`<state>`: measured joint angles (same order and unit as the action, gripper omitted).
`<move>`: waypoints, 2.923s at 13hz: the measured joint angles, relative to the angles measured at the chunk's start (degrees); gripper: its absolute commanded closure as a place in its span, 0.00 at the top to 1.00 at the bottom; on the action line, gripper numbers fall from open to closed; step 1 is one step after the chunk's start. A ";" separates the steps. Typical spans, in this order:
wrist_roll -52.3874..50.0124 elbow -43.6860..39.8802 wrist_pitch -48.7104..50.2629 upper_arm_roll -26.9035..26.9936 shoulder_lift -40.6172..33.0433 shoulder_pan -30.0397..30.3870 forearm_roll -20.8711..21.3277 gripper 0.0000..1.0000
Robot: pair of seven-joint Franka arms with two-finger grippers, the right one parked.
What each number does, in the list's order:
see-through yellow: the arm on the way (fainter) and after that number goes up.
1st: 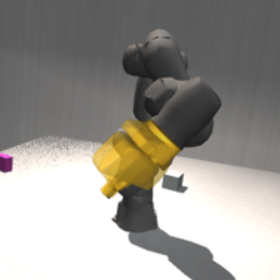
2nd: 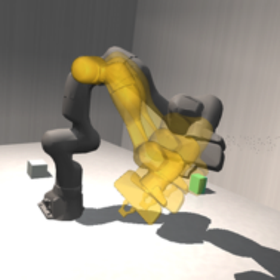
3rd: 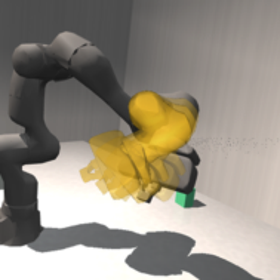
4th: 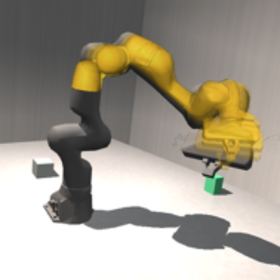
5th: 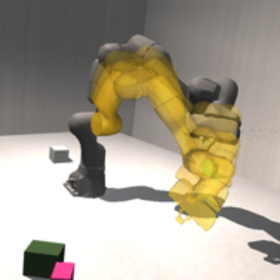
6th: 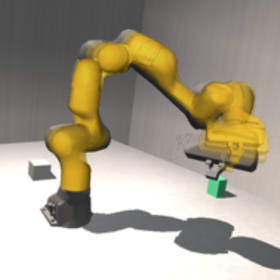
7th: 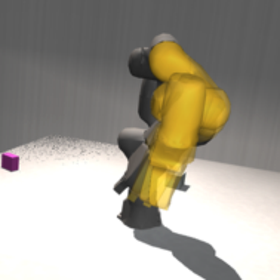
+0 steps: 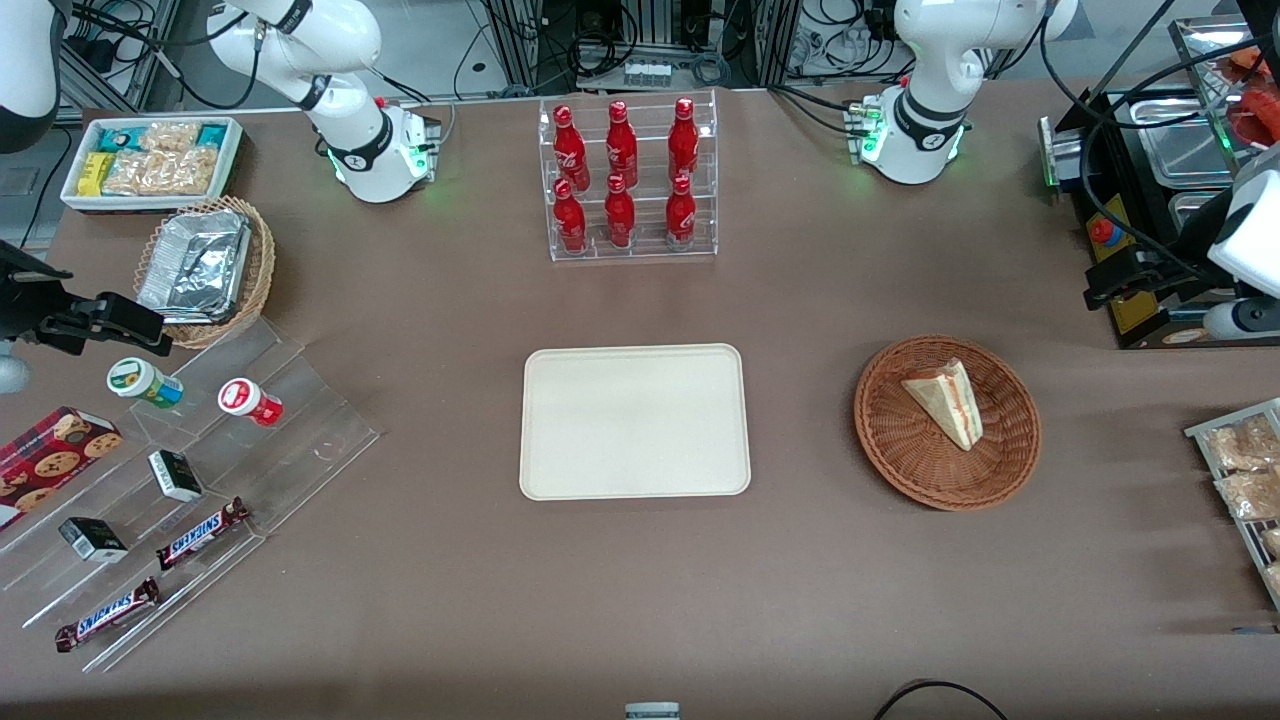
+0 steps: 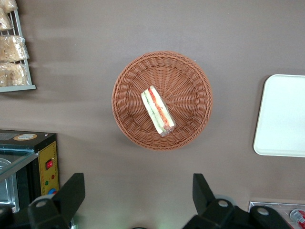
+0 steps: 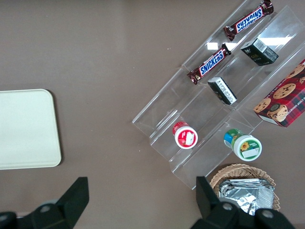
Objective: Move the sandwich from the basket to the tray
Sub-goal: 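Move the left gripper over the wrapped sandwich in the wicker basket, then lower the left gripper and close it on the sandwich's crust edge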
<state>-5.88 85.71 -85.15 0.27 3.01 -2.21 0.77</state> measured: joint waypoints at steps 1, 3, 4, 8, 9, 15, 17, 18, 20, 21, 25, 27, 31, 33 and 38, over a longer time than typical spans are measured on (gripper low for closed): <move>0.08 -0.15 0.02 -0.01 0.00 0.00 0.00 1.00; 0.77 -0.33 0.18 -0.03 0.01 0.00 0.00 1.00; 0.94 -0.24 0.51 -0.03 0.11 0.00 -0.05 1.00; 1.02 4.94 -2.13 -0.02 1.04 0.01 -0.77 1.00; 1.01 7.16 -4.53 0.00 1.12 0.02 -0.77 1.00; -9.25 22.20 -21.94 0.09 0.88 0.10 -0.77 1.00; -14.24 25.69 -25.90 0.03 0.82 0.08 -0.77 1.00; -16.32 27.45 -28.27 -0.02 0.80 0.03 -0.77 1.00; -19.49 30.88 -32.43 -0.28 0.81 -0.10 -0.77 1.00; -20.98 32.63 -34.22 -0.36 0.81 -0.22 -0.77 1.00; -26.06 40.00 -42.98 -0.50 0.87 -0.39 -0.77 1.00; -28.33 42.07 -45.78 -0.70 0.92 -0.53 -0.77 1.00; -32.19 44.83 -50.24 -1.51 1.69 -1.34 -0.77 1.00; -32.86 46.14 -52.84 -1.52 2.68 -1.82 -0.77 1.00; -33.07 47.47 -59.08 -1.53 7.11 -2.21 -0.77 0.83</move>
<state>-38.95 133.18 -144.23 -1.27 10.12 -4.42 0.00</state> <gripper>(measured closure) 0.000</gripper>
